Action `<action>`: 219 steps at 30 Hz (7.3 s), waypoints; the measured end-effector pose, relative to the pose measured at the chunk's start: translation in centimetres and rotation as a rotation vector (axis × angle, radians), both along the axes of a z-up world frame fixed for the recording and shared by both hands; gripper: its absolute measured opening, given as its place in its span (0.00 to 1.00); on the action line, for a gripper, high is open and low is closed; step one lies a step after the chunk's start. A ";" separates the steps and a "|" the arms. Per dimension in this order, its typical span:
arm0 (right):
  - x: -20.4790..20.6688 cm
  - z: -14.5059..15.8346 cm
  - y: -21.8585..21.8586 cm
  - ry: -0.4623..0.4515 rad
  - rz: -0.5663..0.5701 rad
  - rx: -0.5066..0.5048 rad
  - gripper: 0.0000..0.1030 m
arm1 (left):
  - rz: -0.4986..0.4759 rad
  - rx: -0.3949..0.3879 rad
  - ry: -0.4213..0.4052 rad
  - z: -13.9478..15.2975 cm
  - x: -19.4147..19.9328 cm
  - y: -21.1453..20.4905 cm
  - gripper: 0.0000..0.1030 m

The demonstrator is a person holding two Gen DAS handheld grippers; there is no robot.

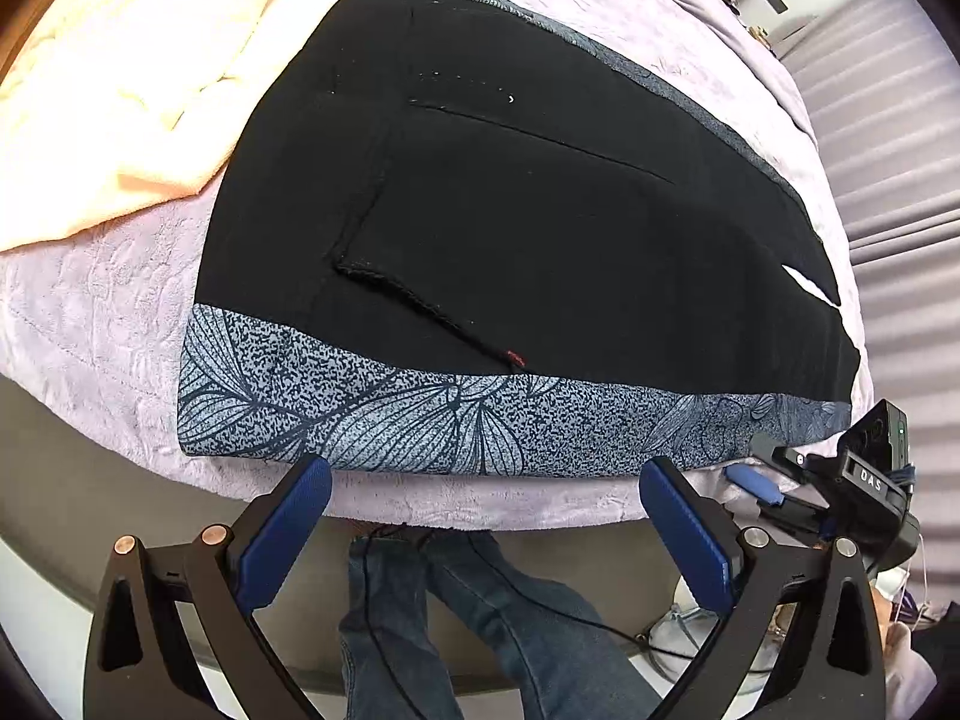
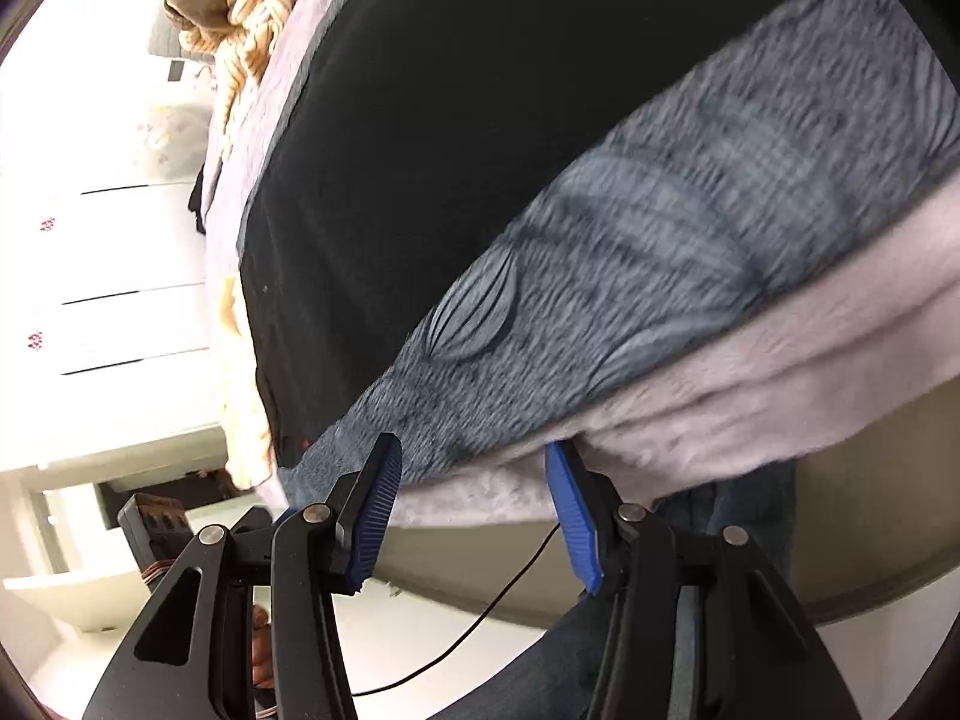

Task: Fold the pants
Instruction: 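Grasp the waistband edge with the right gripper while the left gripper grasps it too, then lift the waistband with both grippers and fold it over toward the trouser hems, then lower the folded trousers onto the bed and open both grippers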

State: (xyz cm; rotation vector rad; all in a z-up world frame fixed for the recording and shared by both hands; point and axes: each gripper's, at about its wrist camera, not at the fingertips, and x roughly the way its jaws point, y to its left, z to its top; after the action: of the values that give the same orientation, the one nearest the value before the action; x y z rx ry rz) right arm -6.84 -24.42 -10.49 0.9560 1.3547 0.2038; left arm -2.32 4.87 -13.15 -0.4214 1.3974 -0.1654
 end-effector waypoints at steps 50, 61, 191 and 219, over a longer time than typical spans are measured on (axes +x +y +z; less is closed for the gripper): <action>2.2 -1.1 -2.0 -0.097 -0.258 0.363 0.04 | 0.114 -0.183 0.040 -0.9 3.5 5.7 0.26; 22.4 10.2 -2.5 -0.264 0.139 0.203 0.03 | 0.148 -0.103 -0.205 8.4 13.9 5.5 0.26; 21.3 3.8 -1.6 -0.011 0.194 0.259 0.08 | -0.069 0.417 -0.003 -1.1 20.9 2.5 0.79; 35.7 14.6 9.9 -0.219 0.760 -0.154 0.25 | 0.159 0.407 -0.049 -0.9 16.1 7.1 0.92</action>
State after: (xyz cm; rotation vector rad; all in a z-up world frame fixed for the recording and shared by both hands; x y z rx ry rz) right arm 28.86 -14.50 4.16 0.2432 1.4492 0.7443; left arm 13.78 11.95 -14.03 -0.1867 1.3037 0.2352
